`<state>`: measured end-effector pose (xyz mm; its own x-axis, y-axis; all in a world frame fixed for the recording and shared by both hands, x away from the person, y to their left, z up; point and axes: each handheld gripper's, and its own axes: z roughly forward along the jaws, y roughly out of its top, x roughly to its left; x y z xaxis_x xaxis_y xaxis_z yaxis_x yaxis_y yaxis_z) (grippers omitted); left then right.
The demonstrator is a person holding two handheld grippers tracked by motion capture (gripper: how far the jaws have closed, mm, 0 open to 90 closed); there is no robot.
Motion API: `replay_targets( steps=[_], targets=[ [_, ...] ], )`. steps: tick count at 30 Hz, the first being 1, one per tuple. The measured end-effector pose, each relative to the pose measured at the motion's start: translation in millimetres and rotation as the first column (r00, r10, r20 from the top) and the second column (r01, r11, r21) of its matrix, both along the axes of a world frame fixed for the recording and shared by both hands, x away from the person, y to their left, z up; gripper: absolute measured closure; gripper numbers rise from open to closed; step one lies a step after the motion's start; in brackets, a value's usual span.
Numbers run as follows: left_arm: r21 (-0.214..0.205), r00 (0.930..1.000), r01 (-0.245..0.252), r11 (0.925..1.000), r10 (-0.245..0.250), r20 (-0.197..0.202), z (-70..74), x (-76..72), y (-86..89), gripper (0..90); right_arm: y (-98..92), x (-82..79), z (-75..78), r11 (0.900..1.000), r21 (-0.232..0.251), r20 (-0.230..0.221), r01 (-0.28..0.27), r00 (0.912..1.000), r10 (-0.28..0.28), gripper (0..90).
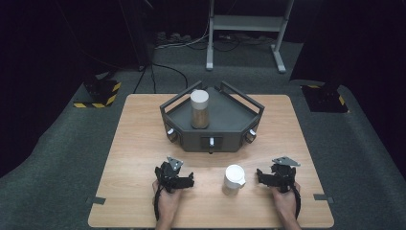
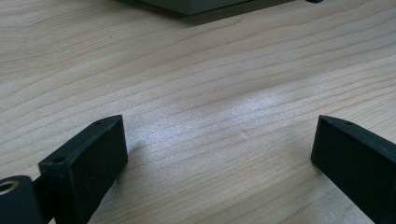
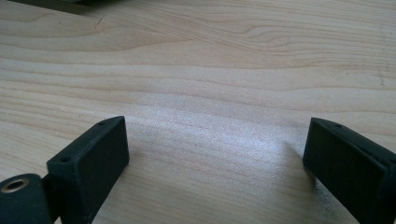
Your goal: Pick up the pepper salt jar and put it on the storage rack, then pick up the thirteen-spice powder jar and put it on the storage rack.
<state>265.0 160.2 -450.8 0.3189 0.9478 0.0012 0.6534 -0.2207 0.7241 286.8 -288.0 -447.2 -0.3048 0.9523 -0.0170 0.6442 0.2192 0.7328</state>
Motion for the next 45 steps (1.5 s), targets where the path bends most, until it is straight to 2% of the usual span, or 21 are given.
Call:
replay_targets(
  steps=[17,26,30,37,45],
  targets=[
    [0.000,1.0000,-0.001,1.0000,0.001,0.000,0.0,-0.2,-0.3,3.7,1.9,-2.9,0.5,1.0000,0.002,-0.006,-0.002,1.0000,0.002,4.4],
    [0.000,1.0000,-0.001,1.0000,0.001,0.000,0.0,-0.3,-0.3,3.7,1.5,-13.8,4.5,0.9980,0.025,0.000,-0.058,0.9983,0.058,4.5],
    [0.000,1.0000,-0.001,1.0000,0.001,0.000,0.0,-0.2,-0.3,3.7,2.0,-20.3,8.7,0.9960,0.015,0.006,-0.088,0.9961,0.087,5.0],
    [0.001,1.0000,-0.001,1.0000,0.001,0.001,0.0,-0.4,-0.3,3.8,2.3,-37.5,13.6,0.9906,0.020,0.011,-0.135,0.9908,0.135,6.5],
    [0.001,1.0000,0.000,1.0000,0.000,0.001,0.0,-0.4,-0.3,3.8,6.4,-46.4,14.5,0.9813,0.031,0.007,-0.190,0.9817,0.190,7.9]
  ],
)
